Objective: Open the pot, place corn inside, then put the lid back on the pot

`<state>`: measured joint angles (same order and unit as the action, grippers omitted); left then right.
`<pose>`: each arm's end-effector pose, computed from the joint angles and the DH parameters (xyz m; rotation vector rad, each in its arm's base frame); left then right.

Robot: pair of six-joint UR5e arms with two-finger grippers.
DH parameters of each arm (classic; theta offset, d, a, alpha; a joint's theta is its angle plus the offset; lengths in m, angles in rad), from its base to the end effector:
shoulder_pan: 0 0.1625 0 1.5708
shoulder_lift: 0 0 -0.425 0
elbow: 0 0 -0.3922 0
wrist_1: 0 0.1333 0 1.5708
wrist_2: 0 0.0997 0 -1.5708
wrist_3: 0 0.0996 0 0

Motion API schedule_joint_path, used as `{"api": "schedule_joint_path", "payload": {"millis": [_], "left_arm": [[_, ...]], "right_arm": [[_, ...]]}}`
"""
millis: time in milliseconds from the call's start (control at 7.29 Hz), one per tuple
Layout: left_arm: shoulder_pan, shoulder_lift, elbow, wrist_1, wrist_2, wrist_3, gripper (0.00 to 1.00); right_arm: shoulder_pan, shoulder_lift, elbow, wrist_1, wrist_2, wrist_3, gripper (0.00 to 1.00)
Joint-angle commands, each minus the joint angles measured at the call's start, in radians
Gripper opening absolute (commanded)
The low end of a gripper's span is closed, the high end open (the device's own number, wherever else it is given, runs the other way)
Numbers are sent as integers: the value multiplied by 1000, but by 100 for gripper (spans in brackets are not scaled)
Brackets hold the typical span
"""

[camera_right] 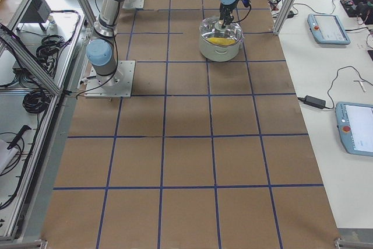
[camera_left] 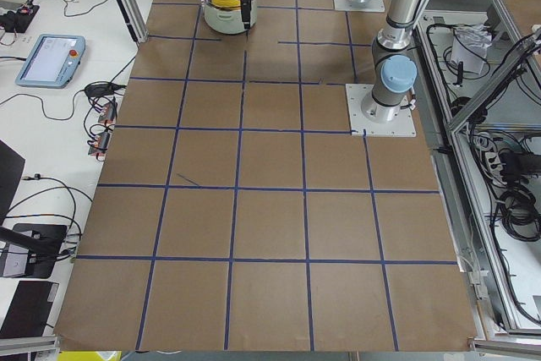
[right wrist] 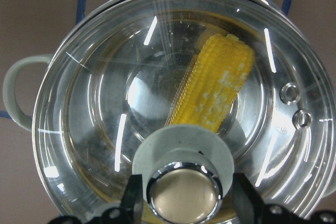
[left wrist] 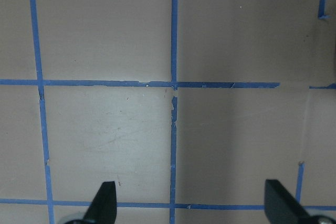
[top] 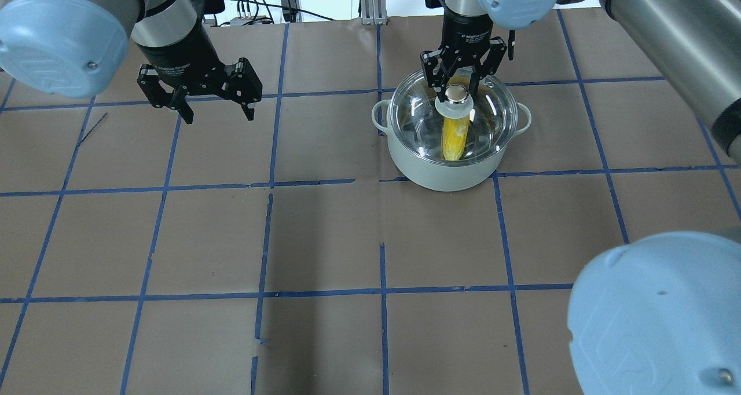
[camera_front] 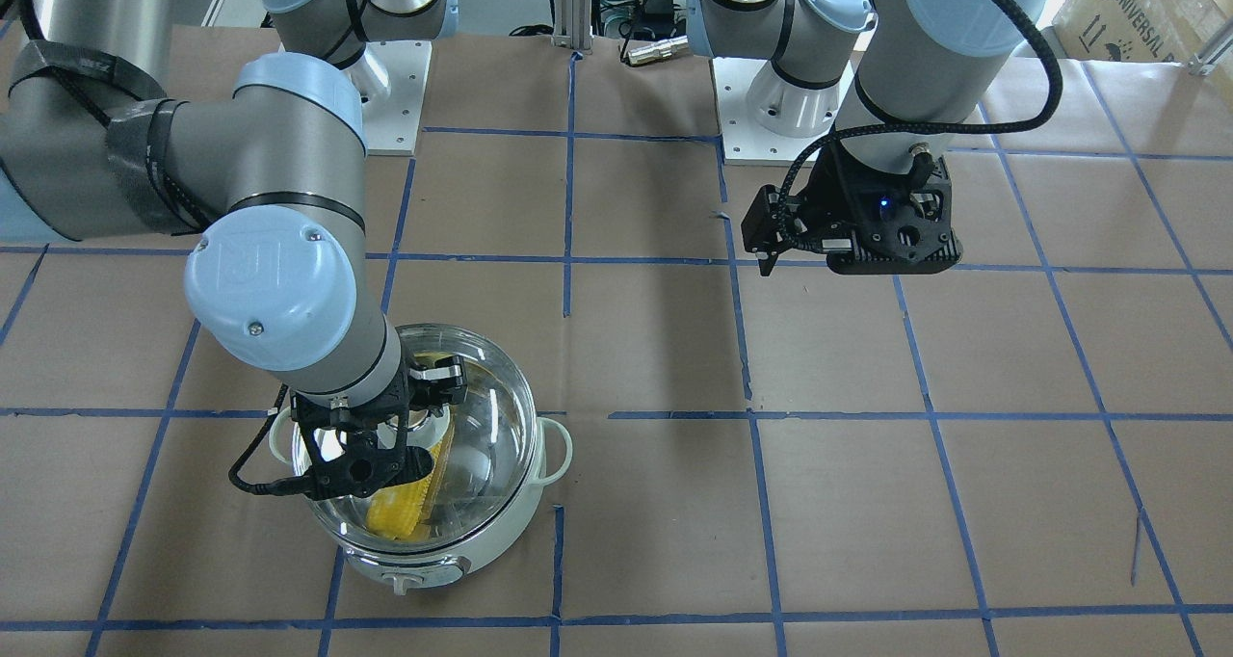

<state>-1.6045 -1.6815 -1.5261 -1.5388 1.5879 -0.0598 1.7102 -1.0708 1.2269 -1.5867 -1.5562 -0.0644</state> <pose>-0.1495 -0.5298 0.4561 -0.0403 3.1222 0.0518 0.2274 -0.6507 0.3620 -0.3162 3.1085 0.2201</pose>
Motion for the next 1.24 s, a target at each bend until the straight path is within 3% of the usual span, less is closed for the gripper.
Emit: {"api": "schedule_joint_path", "payload": {"millis": [0,275,824,1098], "left_arm": [[0,-1,0,0,0,0,100],[0,2,-2,0,0,0,100],[0,0,1,0,0,0,100],[0,0,1,0,-2,-3,100]], "right_arm": [[0,-3,2,-2,-1,23,73],[-6,-71,26,11,-2,-3,72],[-38,-449,283,5,-27,-3,73],[-37,-520,380,-10,-36,6,75]]}}
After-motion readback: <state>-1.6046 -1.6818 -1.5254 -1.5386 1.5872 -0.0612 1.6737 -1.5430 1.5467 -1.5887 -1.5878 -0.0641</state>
